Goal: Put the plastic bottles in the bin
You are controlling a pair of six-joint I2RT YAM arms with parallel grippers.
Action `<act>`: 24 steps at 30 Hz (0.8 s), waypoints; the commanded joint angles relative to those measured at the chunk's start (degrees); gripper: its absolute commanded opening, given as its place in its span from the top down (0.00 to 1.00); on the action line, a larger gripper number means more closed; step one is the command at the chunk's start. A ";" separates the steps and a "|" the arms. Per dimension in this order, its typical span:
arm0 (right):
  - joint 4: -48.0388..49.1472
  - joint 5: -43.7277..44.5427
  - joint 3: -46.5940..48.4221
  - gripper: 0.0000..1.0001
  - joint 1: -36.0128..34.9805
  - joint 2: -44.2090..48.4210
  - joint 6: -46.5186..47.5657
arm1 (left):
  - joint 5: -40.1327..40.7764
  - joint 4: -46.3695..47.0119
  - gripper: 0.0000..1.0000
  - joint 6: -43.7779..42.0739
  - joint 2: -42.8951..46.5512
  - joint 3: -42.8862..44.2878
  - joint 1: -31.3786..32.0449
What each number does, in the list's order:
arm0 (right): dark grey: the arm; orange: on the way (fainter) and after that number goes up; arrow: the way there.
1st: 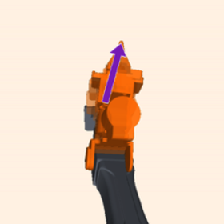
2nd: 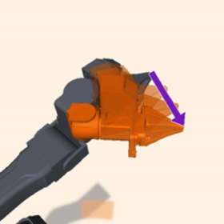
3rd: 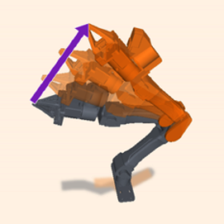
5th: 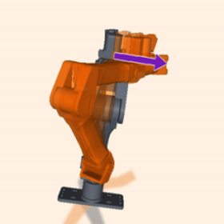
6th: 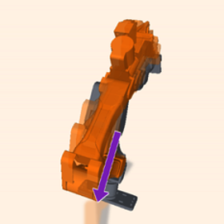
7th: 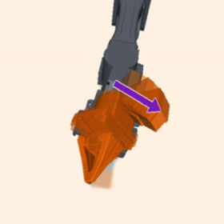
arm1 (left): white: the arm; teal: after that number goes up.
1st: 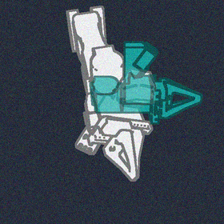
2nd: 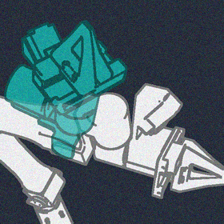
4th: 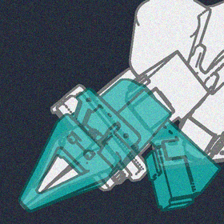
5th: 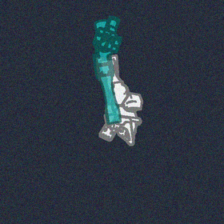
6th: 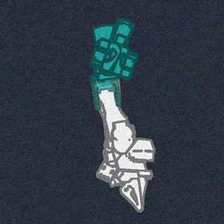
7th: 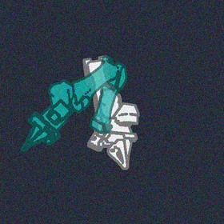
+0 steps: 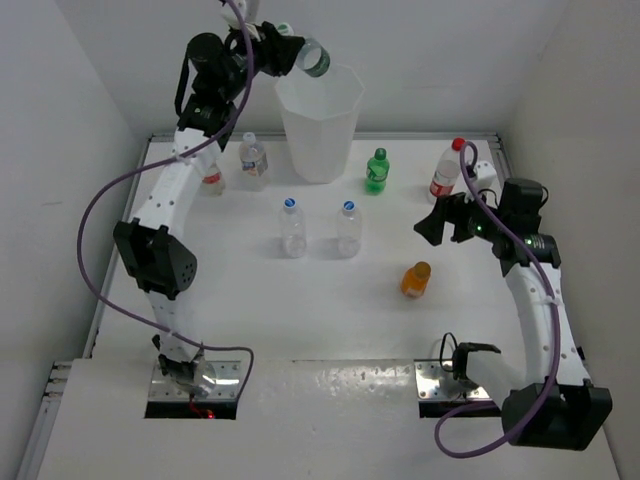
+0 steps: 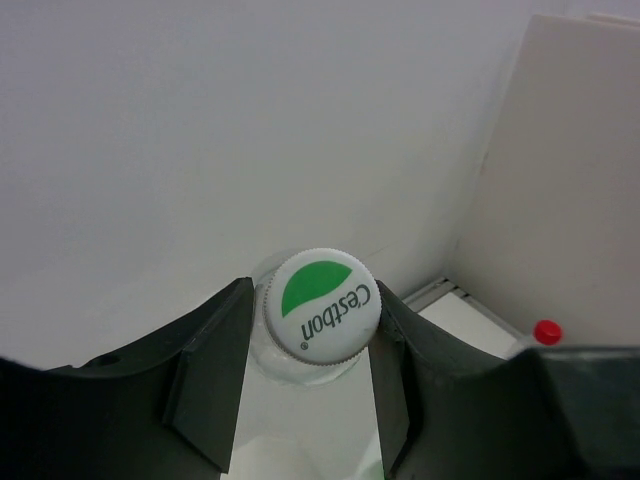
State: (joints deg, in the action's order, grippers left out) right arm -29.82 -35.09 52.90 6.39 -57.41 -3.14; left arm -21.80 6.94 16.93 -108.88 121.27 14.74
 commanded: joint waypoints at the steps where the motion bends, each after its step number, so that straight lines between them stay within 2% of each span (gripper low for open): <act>1: 4.59 -0.94 -1.13 0.07 -1.99 0.72 1.55 | 8.52 0.44 0.95 -4.62 -2.82 3.70 0.73; 3: 5.91 -1.03 -1.40 0.06 -2.87 0.63 2.60 | 9.67 -2.19 0.90 -5.50 -4.40 4.93 1.34; 4: 6.00 -0.94 -1.31 0.06 -3.49 0.46 2.70 | 9.67 -2.19 0.78 -5.50 -5.19 4.94 1.95; 6: 7.32 -0.77 -0.96 0.06 -4.54 -0.68 2.26 | 9.67 -2.81 0.62 -6.12 -5.20 4.07 1.96; 7: 8.11 -0.86 -0.70 0.06 -5.50 -0.86 2.17 | 9.67 -2.81 0.41 -6.12 -5.20 3.45 2.48; 10: 10.21 -0.59 -0.78 0.06 -9.28 -2.36 2.52 | 9.67 -2.81 0.21 -6.64 -5.20 2.74 3.53; 11: 11.27 -0.77 -0.70 0.06 -10.08 -3.58 2.61 | 9.06 -2.81 0.10 -6.64 -5.20 2.74 3.54; 14: 13.29 0.90 -0.08 0.07 -13.59 -5.60 1.13 | 9.06 -2.81 0.05 -6.64 -2.75 2.74 4.07; 15: 16.00 4.73 -0.08 0.09 -15.25 -5.70 -0.63 | 9.06 -2.81 0.05 -7.17 -2.04 3.52 4.76; 18: 19.52 9.06 0.09 0.09 -17.46 -7.63 -2.58 | 10.55 -5.43 0.05 -8.75 2.42 5.55 5.38; 21: 23.22 10.31 -0.96 0.07 -20.01 -8.77 -3.28 | 12.21 -8.94 0.05 -9.46 7.61 5.55 5.38; 24: 26.38 7.59 -2.72 0.05 -23.17 -10.00 -2.84 | 10.82 -10.37 0.05 -9.46 16.75 -1.63 2.32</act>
State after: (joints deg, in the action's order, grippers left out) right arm -10.72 -27.05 51.03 -14.22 -66.81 -5.23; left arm -11.31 -4.58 8.56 -104.64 121.30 19.44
